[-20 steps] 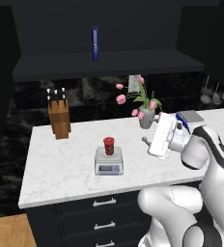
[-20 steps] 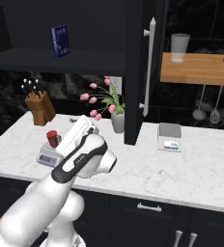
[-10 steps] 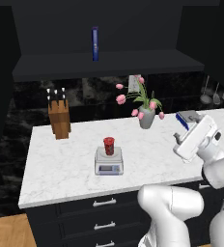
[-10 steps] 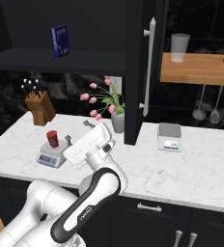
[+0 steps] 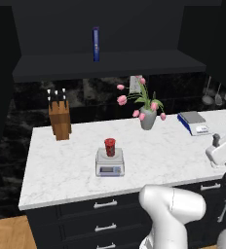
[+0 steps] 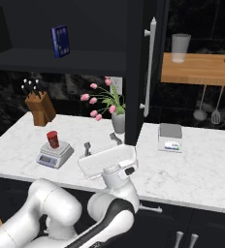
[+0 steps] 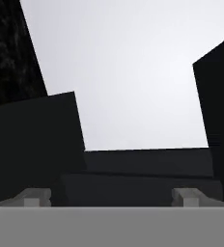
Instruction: Pick the yogurt and place it on the digital scale for weighing, and close the cabinet.
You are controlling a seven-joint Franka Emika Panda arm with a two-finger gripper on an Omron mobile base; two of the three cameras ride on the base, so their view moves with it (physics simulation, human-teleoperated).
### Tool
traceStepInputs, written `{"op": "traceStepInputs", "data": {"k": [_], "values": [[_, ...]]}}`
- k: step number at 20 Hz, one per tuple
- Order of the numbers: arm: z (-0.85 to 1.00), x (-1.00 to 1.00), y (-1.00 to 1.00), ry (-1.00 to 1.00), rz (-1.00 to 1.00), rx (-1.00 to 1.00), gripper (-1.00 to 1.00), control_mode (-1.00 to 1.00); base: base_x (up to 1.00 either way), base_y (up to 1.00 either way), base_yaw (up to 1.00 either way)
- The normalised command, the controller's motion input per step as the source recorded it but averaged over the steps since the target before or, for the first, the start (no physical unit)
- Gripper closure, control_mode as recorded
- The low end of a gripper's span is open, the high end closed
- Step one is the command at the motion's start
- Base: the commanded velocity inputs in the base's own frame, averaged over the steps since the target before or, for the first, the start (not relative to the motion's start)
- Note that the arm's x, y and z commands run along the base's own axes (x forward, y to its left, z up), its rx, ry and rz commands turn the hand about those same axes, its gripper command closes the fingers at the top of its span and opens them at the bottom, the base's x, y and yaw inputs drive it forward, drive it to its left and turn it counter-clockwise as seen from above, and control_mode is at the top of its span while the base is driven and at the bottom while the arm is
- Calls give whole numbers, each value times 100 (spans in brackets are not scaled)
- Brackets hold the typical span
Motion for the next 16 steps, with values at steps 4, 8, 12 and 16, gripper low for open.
{"op": "traceStepInputs", "data": {"k": [4, 8, 12, 16], "values": [[39, -10, -100, -3, 0, 19, -100, -100, 0, 0, 0], [17, -5, -100, -4, 0, 21, -100, -100, 0, 0, 0], [-11, -12, -97, -7, 2, 19, -100, -100, 0, 0, 0], [15, -10, -95, -2, 1, 14, -100, -100, 0, 0, 0]]}}
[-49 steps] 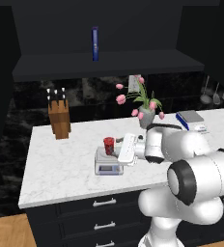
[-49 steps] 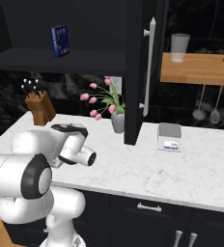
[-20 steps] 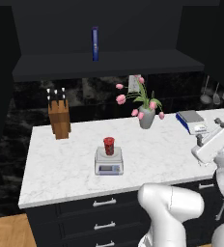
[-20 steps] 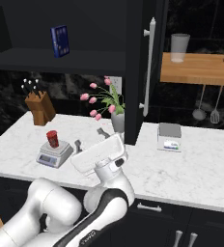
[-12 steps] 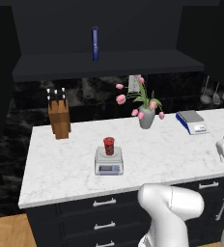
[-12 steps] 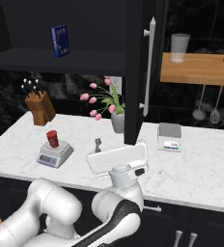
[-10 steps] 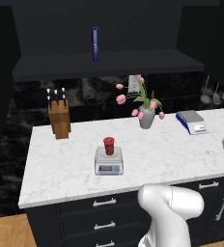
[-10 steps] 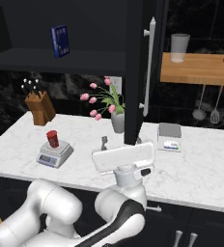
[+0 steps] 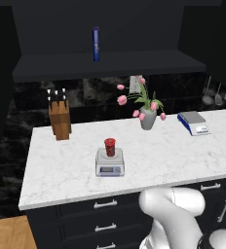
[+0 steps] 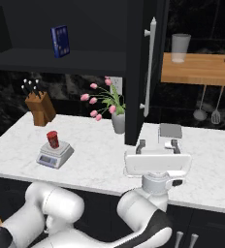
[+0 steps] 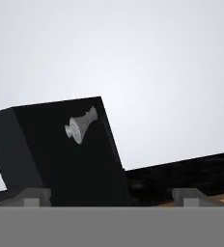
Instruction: Pick the yogurt and place it on the digital scale for weighing, and close the cabinet.
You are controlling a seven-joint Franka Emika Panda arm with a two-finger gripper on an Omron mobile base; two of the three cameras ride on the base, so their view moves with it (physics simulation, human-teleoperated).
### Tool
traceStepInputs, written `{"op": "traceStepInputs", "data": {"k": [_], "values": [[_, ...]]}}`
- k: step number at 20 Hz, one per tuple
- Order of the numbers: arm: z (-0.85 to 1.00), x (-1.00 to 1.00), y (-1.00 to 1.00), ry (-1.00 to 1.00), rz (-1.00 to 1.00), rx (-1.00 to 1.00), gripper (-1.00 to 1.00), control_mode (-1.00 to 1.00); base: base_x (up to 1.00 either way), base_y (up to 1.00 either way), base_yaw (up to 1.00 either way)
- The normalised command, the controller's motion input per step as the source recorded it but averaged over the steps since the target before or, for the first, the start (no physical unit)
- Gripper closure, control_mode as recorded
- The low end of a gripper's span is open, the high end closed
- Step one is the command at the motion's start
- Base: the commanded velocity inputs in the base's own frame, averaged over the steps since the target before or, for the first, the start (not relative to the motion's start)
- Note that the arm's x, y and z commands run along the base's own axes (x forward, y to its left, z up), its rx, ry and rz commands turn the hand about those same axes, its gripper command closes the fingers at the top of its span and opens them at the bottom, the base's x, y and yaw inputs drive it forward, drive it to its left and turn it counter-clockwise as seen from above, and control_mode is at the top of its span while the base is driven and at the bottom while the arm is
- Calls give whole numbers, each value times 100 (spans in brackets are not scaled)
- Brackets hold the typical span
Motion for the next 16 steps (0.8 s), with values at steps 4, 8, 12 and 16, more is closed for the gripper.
{"op": "traceStepInputs", "data": {"k": [4, 8, 12, 16], "values": [[81, -35, -37, 0, 0, 1, -100, -100, 0, 0, 0], [84, -4, 30, 1, 0, -20, -100, -100, 0, 0, 0], [69, 12, 60, 6, 0, -32, -100, -100, 0, 0, 0], [93, 0, 58, 7, 0, -35, -100, -100, 0, 0, 0]]}}
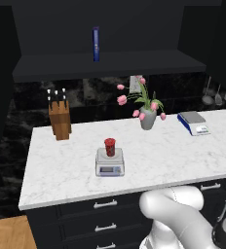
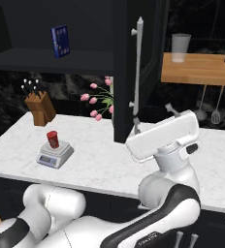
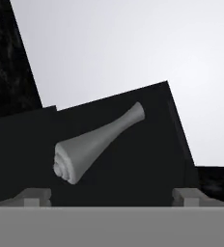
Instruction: Pick the yogurt and place it on the digital scale for weighing, and close the cabinet.
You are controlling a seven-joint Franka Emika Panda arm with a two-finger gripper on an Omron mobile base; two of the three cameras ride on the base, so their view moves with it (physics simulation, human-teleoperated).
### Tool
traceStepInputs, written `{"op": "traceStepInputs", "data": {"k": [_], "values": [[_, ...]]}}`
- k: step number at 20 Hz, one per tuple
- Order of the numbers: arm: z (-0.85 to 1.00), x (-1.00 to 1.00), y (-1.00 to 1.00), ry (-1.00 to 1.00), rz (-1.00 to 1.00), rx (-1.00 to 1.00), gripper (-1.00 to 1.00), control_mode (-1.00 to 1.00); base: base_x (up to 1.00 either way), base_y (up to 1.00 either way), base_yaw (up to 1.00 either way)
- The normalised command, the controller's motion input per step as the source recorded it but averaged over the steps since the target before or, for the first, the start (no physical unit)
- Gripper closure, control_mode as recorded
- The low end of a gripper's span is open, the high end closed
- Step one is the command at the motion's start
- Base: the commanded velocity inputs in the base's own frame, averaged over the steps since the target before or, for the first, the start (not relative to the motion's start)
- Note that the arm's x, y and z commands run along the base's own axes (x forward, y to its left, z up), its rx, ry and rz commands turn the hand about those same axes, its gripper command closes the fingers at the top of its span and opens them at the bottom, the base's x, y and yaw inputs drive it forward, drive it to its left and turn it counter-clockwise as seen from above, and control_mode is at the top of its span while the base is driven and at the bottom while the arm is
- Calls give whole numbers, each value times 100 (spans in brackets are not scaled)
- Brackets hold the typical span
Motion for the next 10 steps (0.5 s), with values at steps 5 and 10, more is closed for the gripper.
{"op": "traceStepInputs", "data": {"k": [5, 10], "values": [[50, 40, 94, 27, -8, -43, -100, -100, 0, 0, 0], [42, 82, 100, 22, -21, -39, -100, -100, 0, 0, 0]]}}
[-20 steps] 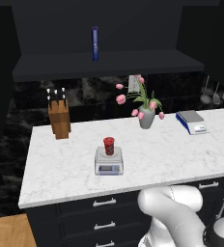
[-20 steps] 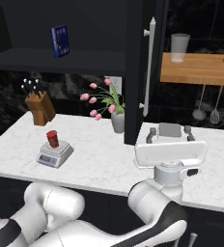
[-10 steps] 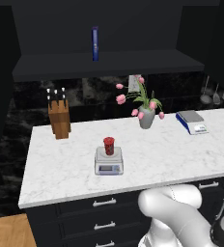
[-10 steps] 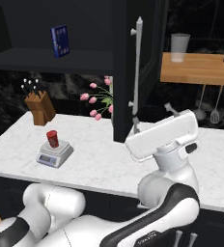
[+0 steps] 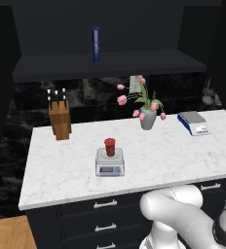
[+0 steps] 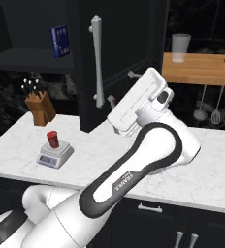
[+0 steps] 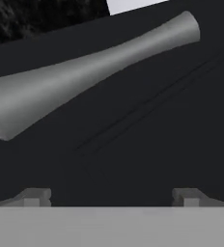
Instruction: Pick the yogurt and place it on the digital scale for weighing, and close the cabinet.
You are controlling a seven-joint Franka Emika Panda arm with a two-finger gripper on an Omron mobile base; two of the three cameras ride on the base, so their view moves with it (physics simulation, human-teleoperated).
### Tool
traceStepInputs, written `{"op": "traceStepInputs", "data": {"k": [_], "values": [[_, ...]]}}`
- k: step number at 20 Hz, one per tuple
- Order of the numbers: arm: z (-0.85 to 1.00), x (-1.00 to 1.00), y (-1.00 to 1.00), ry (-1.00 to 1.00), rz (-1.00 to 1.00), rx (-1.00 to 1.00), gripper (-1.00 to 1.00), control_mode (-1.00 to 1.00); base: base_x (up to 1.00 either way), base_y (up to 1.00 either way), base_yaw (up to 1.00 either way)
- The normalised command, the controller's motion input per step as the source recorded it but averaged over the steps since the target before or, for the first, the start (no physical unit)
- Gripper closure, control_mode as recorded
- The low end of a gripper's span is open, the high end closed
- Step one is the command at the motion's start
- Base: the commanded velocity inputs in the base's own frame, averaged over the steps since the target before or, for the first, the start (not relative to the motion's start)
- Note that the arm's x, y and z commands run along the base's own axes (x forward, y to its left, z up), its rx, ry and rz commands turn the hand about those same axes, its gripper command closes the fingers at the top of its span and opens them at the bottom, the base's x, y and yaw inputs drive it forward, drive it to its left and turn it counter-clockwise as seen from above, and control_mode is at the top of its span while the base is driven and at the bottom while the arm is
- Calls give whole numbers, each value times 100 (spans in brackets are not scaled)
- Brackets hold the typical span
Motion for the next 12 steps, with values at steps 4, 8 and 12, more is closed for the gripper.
{"op": "traceStepInputs", "data": {"k": [4, 8, 12], "values": [[9, 97, 100, 5, -31, -23, -100, -100, 0, 0, 0], [-12, 100, 100, 4, -35, -10, -100, -100, 0, 0, 0], [-7, 100, 100, 3, -35, -8, -100, -100, 0, 0, 0]]}}
